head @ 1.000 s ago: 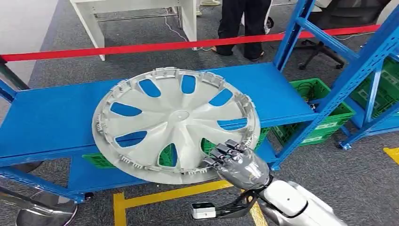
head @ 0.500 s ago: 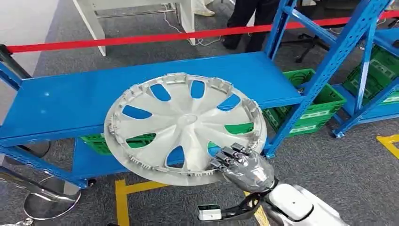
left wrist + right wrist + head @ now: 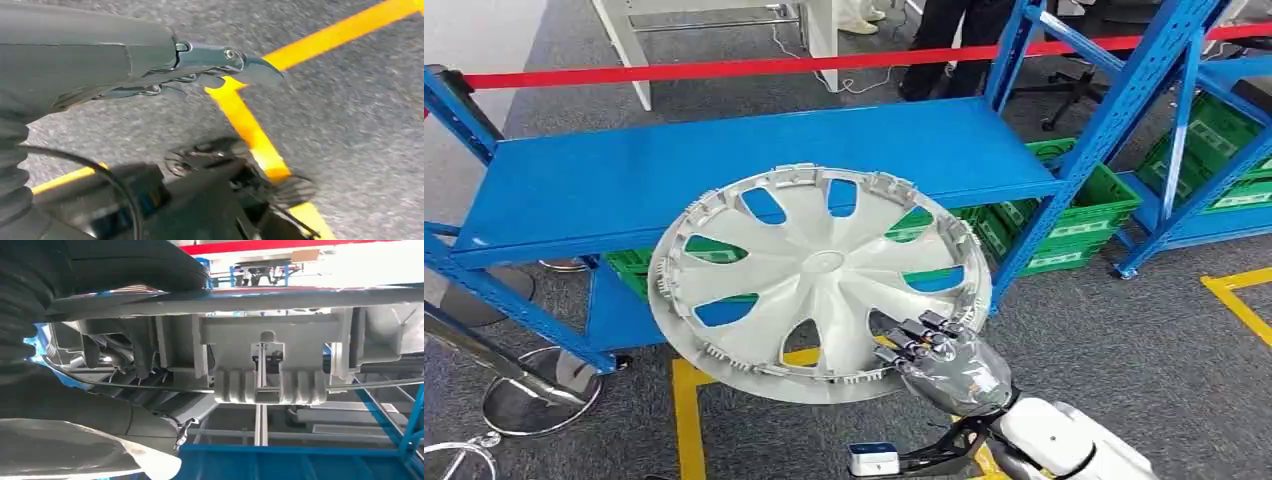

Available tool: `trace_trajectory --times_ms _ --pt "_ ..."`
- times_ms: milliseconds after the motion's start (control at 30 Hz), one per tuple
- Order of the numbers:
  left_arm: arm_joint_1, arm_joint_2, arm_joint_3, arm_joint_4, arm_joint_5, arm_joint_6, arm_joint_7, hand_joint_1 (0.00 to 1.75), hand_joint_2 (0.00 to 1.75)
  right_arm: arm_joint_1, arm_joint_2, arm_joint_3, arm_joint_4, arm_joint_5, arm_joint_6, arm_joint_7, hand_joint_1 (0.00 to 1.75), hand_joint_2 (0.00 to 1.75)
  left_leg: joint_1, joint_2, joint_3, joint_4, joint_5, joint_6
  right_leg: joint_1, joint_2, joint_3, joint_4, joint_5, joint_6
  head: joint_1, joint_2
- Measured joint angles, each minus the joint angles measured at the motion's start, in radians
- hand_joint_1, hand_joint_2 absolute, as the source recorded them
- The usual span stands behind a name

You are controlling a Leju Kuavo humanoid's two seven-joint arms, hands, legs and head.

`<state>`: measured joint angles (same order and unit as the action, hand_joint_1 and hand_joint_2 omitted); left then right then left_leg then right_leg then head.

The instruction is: Take the parts from the cabinet and place them on the table.

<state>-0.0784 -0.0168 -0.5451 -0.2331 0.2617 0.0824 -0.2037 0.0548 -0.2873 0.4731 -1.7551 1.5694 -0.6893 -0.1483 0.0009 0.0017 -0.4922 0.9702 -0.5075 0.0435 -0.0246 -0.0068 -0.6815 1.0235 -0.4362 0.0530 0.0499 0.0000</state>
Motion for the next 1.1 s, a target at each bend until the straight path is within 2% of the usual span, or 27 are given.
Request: trace_trajectory --times_ms 33,67,100,133,167,200,233,267,300,333,367,433,467,500,533,600,633,667,700,733,767,800,833,900,967,1033,1100 --pt "-0.001 0.002 0.0 0.0 0.0 0.002 0.002 0.0 1.75 0.006 -0.002 -0.007 -0.004 0.0 0.0 -0.007 1.75 1.75 -0.002 0.001 -0.018 0.0 0.014 0.007 0.0 0.002 -0.021 0.077 -0.082 0.002 0.004 0.0" --pt "-0.003 0.003 0.0 0.0 -0.001 0.0 0.004 0.0 1.75 0.012 -0.005 -0.015 -0.005 0.0 0.0 -0.012 1.75 1.75 -0.005 0.001 -0.034 0.001 0.028 0.01 0.0 0.002 -0.038 0.158 -0.138 0.003 0.007 0.0" --pt "-0.004 0.003 0.0 0.0 -0.001 -0.001 0.011 0.0 1.75 0.018 -0.007 -0.023 -0.006 0.0 0.0 -0.019 1.75 1.75 -0.009 0.001 -0.053 0.002 0.041 0.012 0.001 0.003 -0.051 0.238 -0.174 0.004 0.007 0.0" --pt "-0.004 0.003 0.0 0.0 -0.002 -0.002 0.016 0.0 1.75 0.025 -0.008 -0.029 -0.008 0.0 0.0 -0.026 1.75 1.75 -0.012 0.001 -0.07 0.003 0.054 0.012 0.003 0.003 -0.051 0.288 -0.174 0.003 0.008 0.0" --pt "-0.003 0.005 0.0 0.001 -0.005 -0.003 0.021 0.0 1.75 0.035 -0.008 -0.039 -0.011 0.0 0.0 -0.035 1.75 1.75 -0.014 0.001 -0.087 0.005 0.066 0.011 0.005 0.003 -0.031 0.297 -0.144 0.0 0.008 0.0" --pt "-0.004 0.007 0.0 0.002 -0.011 -0.006 0.027 0.0 1.75 0.041 -0.008 -0.049 -0.015 0.0 0.0 -0.045 1.75 1.75 -0.016 0.001 -0.103 0.007 0.076 0.011 0.007 0.003 0.006 0.268 -0.106 -0.005 0.008 0.0" --pt "-0.005 0.009 0.0 0.003 -0.015 -0.012 0.034 0.0 1.75 0.046 -0.007 -0.058 -0.019 0.0 0.0 -0.058 1.75 1.75 -0.017 0.001 -0.116 0.009 0.085 0.009 0.01 0.003 0.061 0.206 -0.074 -0.011 0.008 0.0" --pt "-0.008 0.011 0.0 0.005 -0.021 -0.014 0.039 0.0 1.75 0.052 -0.006 -0.069 -0.025 0.0 0.0 -0.071 1.75 1.75 -0.018 0.001 -0.125 0.014 0.095 0.007 0.013 0.003 0.134 0.111 -0.068 -0.018 0.008 0.0" --pt "-0.011 0.012 0.0 0.005 -0.024 -0.015 0.047 0.0 1.75 0.056 -0.005 -0.081 -0.033 0.0 0.0 -0.084 1.75 1.75 -0.022 0.0 -0.135 0.02 0.102 0.003 0.019 0.002 0.217 0.004 -0.102 -0.024 0.01 0.0" --pt "-0.013 0.013 -0.001 0.005 -0.03 -0.016 0.053 0.0 1.75 0.06 0.0 -0.093 -0.043 0.0 0.0 -0.1 1.75 1.75 -0.024 0.0 -0.141 0.026 0.11 -0.002 0.019 0.002 0.262 -0.068 -0.125 -0.025 0.01 0.0" --pt "-0.016 0.015 -0.002 0.007 -0.038 -0.018 0.064 0.0 1.75 0.07 0.011 -0.106 -0.051 0.0 0.0 -0.125 1.75 1.75 -0.022 0.0 -0.146 0.026 0.124 -0.005 0.022 0.002 0.254 -0.08 -0.132 -0.027 0.009 0.0" --pt "-0.016 0.016 -0.007 0.009 -0.059 -0.021 0.096 0.0 1.75 0.115 0.04 -0.145 -0.078 0.0 0.0 -0.186 1.75 1.75 -0.02 -0.001 -0.149 0.02 0.14 -0.015 0.024 0.0 0.239 -0.078 -0.119 -0.037 0.01 0.001" --pt "-0.015 0.022 -0.013 0.014 -0.071 -0.024 0.112 0.0 1.75 0.14 0.064 -0.173 -0.099 0.0 0.0 -0.224 1.75 1.75 -0.019 -0.003 -0.153 0.023 0.13 -0.022 0.015 -0.006 0.234 -0.083 -0.107 -0.045 0.01 0.0" --pt "-0.012 0.019 -0.021 0.015 -0.082 -0.027 0.127 0.0 1.75 0.169 0.09 -0.202 -0.119 0.0 0.0 -0.254 1.75 1.75 -0.018 -0.004 -0.161 0.049 0.076 -0.035 0.015 -0.008 0.222 -0.082 -0.097 -0.057 0.008 0.0" --pt "-0.01 0.019 -0.026 0.016 -0.089 -0.027 0.132 0.0 1.75 0.195 0.107 -0.221 -0.136 0.001 0.0 -0.274 1.75 1.75 -0.013 -0.004 -0.173 0.107 0.013 -0.042 0.015 -0.009 0.213 -0.081 -0.088 -0.062 -0.001 0.0" --pt "-0.011 0.016 -0.037 0.016 -0.104 -0.026 0.141 0.0 1.75 0.253 0.134 -0.262 -0.178 0.001 0.0 -0.295 1.75 1.75 -0.005 -0.004 -0.205 0.271 -0.094 -0.054 0.015 -0.013 0.195 -0.074 -0.069 -0.062 -0.003 0.0" --pt "-0.01 0.012 -0.043 0.016 -0.108 -0.025 0.143 0.0 1.75 0.283 0.144 -0.283 -0.201 0.0 0.0 -0.298 1.75 1.75 -0.002 -0.003 -0.209 0.327 -0.108 -0.057 0.015 -0.015 0.179 -0.067 -0.061 -0.061 -0.003 0.0" --pt "-0.008 0.01 -0.048 0.017 -0.109 -0.021 0.144 0.0 1.75 0.314 0.153 -0.304 -0.223 0.0 0.0 -0.3 1.75 1.75 0.001 -0.003 -0.195 0.342 -0.093 -0.059 0.015 -0.016 0.16 -0.059 -0.055 -0.059 -0.003 0.0" --pt "-0.005 0.007 -0.052 0.017 -0.112 -0.019 0.145 0.0 1.75 0.337 0.16 -0.32 -0.24 0.001 0.0 -0.301 1.75 1.75 0.004 -0.004 -0.162 0.311 -0.061 -0.059 0.015 -0.016 0.142 -0.05 -0.049 -0.058 -0.003 0.0" --pt "-0.003 0.006 -0.055 0.017 -0.115 -0.016 0.147 0.0 1.75 0.354 0.166 -0.331 -0.251 0.001 0.0 -0.301 1.75 1.75 0.005 -0.004 -0.114 0.246 -0.029 -0.058 0.015 -0.015 0.126 -0.042 -0.043 -0.056 -0.003 0.0" --pt "-0.002 0.006 -0.058 0.017 -0.116 -0.014 0.148 0.0 1.75 0.369 0.17 -0.344 -0.265 0.001 0.0 -0.301 1.75 1.75 0.006 -0.004 -0.047 0.146 -0.002 -0.054 0.014 -0.012 0.112 -0.033 -0.038 -0.053 -0.003 0.0" --pt "-0.002 0.005 -0.06 0.017 -0.116 -0.014 0.148 0.0 1.75 0.381 0.174 -0.352 -0.275 0.001 0.0 -0.301 1.75 1.75 0.005 -0.006 0.001 0.061 -0.014 -0.046 0.014 -0.011 0.102 -0.028 -0.033 -0.048 -0.003 0.0" --pt "-0.003 0.005 -0.06 0.017 -0.117 -0.014 0.148 0.0 1.75 0.391 0.178 -0.36 -0.285 0.001 0.0 -0.301 1.75 1.75 0.0 -0.006 0.025 0.016 -0.028 -0.041 0.018 -0.01 0.094 -0.024 -0.027 -0.041 -0.002 0.0" --pt "-0.001 0.002 -0.063 0.017 -0.117 -0.013 0.15 0.0 1.75 0.411 0.183 -0.372 -0.307 0.0 0.0 -0.3 1.75 1.75 -0.006 -0.006 0.019 0.01 -0.023 -0.032 0.012 -0.011 0.087 -0.029 -0.008 -0.029 -0.002 0.0" --pt "0.002 -0.002 -0.066 0.017 -0.117 -0.013 0.152 0.0 1.75 0.431 0.184 -0.384 -0.326 0.0 0.0 -0.289 1.75 1.75 -0.007 -0.005 0.008 -0.005 -0.001 -0.016 0.013 -0.01 0.086 -0.038 0.01 -0.013 -0.001 0.0" --pt "-0.004 -0.004 -0.067 0.017 -0.119 -0.009 0.154 0.0 1.75 0.451 0.184 -0.397 -0.341 0.001 0.0 -0.271 1.75 1.75 0.0 0.002 -0.009 -0.013 0.024 0.005 0.01 -0.001 0.049 0.025 -0.086 -0.01 0.005 0.0" --pt "-0.009 -0.007 -0.067 0.017 -0.119 -0.006 0.162 0.0 1.75 0.459 0.184 -0.405 -0.347 0.001 0.0 -0.253 1.75 1.75 -0.003 0.003 -0.038 -0.01 0.044 0.005 0.008 0.003 0.003 0.186 -0.189 -0.004 0.011 0.0"
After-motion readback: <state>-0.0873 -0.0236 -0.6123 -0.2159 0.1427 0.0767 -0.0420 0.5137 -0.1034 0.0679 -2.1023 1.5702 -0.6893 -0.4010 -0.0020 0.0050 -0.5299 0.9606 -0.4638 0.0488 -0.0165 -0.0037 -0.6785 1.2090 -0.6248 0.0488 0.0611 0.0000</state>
